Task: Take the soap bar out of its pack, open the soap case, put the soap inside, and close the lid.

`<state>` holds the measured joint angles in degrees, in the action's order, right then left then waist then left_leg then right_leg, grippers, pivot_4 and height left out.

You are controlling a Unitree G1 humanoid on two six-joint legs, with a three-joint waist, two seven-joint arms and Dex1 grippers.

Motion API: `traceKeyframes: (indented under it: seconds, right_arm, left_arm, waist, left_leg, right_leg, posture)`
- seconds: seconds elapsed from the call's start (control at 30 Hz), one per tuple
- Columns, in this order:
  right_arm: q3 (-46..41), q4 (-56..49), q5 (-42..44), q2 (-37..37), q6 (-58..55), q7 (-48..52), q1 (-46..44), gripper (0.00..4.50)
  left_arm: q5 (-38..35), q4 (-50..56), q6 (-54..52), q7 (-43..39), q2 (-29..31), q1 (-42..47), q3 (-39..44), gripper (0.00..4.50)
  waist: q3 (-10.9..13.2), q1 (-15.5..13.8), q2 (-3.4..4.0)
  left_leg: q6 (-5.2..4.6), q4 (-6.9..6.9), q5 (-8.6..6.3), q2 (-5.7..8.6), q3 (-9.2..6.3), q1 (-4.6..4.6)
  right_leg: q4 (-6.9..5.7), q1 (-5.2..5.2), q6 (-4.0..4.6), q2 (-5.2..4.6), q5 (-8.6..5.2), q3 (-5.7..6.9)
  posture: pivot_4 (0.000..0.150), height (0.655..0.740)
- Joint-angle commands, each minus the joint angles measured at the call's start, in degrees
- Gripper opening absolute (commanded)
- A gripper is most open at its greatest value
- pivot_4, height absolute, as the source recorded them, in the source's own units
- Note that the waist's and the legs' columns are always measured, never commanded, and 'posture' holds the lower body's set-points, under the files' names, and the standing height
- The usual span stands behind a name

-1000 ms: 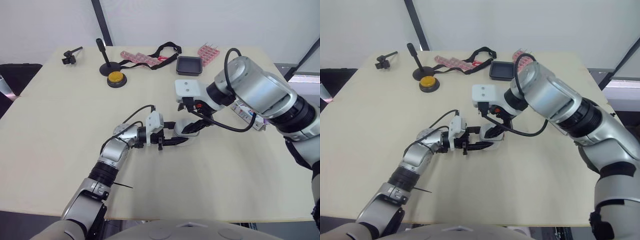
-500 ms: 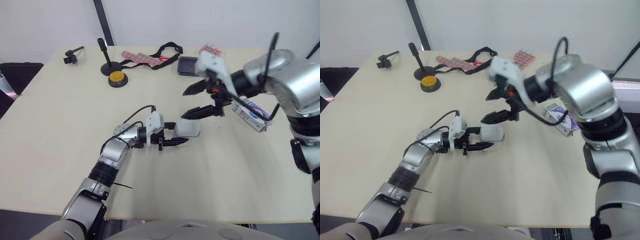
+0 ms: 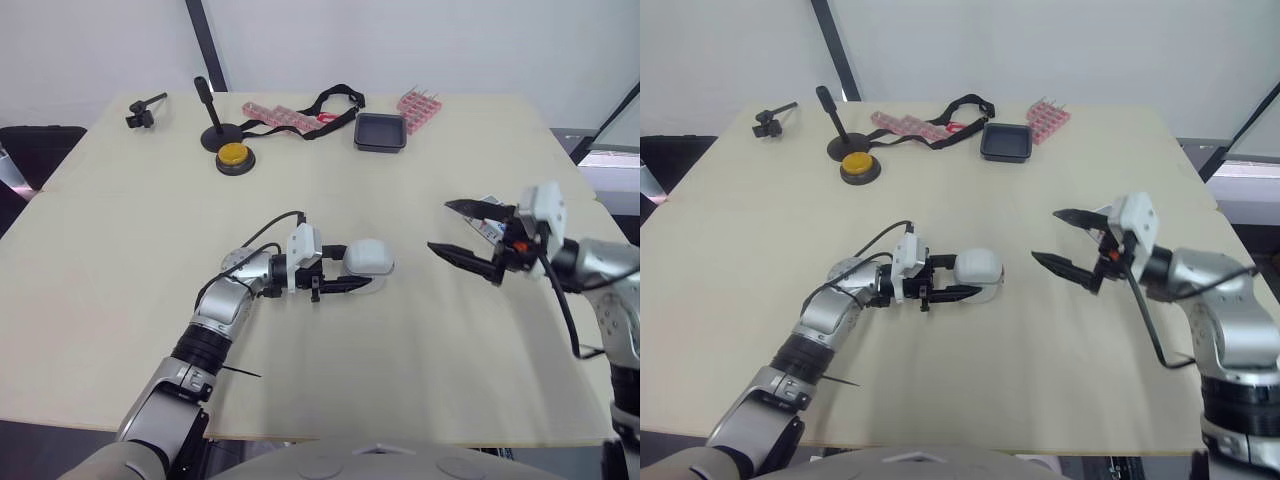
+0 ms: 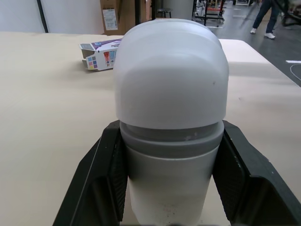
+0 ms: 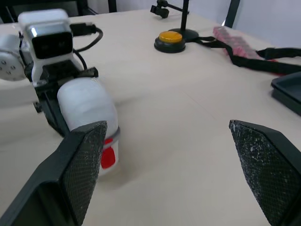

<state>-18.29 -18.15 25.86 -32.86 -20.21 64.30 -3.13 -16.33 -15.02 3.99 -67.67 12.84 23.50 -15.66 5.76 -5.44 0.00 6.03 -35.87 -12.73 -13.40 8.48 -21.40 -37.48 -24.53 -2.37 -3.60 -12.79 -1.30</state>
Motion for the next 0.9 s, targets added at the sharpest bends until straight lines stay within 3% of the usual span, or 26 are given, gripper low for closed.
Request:
traceKeyframes:
  seconds: [0.03, 0.17, 0.33, 0.43, 0.6, 0.8, 0.9]
  right_arm:
    - [-3.73, 6.58, -4.10, 1.21, 15.82, 0.14, 7.70, 4.47]
    - [-4.06, 14.80, -5.88, 0.86, 25.93, 0.45, 13.77, 4.47]
    - [-3.13, 18.86, -5.07, 0.12, 29.74, 0.17, 14.66, 4.47]
    - [-2.85, 19.90, -4.31, -0.31, 30.60, 0.47, 14.17, 3.65]
    - [-1.32, 16.73, -2.00, -2.17, 27.59, 0.46, 9.70, 1.92]
    - [3.22, 10.09, 1.86, -4.00, 16.23, -2.88, -1.26, 0.06]
    - [6.06, 6.60, 3.36, -4.07, 11.12, -4.64, -6.50, 0.06]
  left_arm:
    - [0.33, -0.37, -0.09, 0.17, 1.04, -0.38, 0.77, 1.94]
    - [0.15, -0.11, -0.25, 0.16, 1.20, -0.52, 0.97, 1.94]
    - [0.17, -0.02, -0.39, -0.01, 1.27, -0.52, 1.19, 1.94]
    - [0.20, -0.03, -0.48, 0.00, 1.25, -0.45, 1.23, 1.94]
    - [0.09, 0.28, -0.68, -0.02, 1.29, -0.53, 1.29, 1.94]
    - [0.05, 0.40, -0.82, -0.01, 1.28, -0.44, 1.41, 1.94]
    - [0.12, 0.32, -0.77, 0.08, 1.26, -0.32, 1.46, 1.94]
  waist:
    - [0.00, 0.22, -0.01]
    - [-0.01, 0.84, 0.00]
    - [-0.01, 1.77, 0.01]
    - [-0.01, 1.69, 0.01]
    - [0.00, 1.84, 0.02]
    - [-0.01, 1.77, 0.03]
    - [0.00, 1.56, 0.04]
  left_leg:
    - [-0.01, 0.00, -0.01, 0.00, 0.00, 0.00]
    - [-0.06, 0.00, -0.03, 0.05, 0.01, -0.04]
    - [-0.13, 0.00, -0.01, 0.05, 0.01, 0.01]
    - [-0.14, 0.00, -0.01, 0.05, 0.00, 0.00]
    - [-0.18, 0.00, -0.03, 0.06, 0.01, 0.00]
    - [-0.21, -0.01, -0.01, 0.06, 0.00, 0.01]
    - [-0.21, 0.00, -0.01, 0.05, -0.02, 0.01]
  right_leg:
    - [0.02, 0.02, 0.00, -0.01, 0.00, 0.01]
    - [0.12, 0.03, 0.02, -0.07, -0.01, 0.01]
    - [0.11, 0.03, 0.02, -0.06, -0.01, 0.00]
    - [0.12, 0.05, 0.02, -0.06, -0.01, 0.01]
    - [0.13, 0.05, 0.02, -0.06, -0.01, 0.01]
    - [0.11, 0.06, 0.01, -0.03, -0.01, 0.01]
    - [0.11, 0.06, 0.01, 0.01, -0.01, 0.04]
  posture:
    - [0.150, 0.7291]
    - [0.150, 0.7291]
    - [0.150, 0.7291]
    - [0.150, 0.7291]
    - [0.150, 0.7291]
    - [0.150, 0.7291]
    - [0.150, 0.7291]
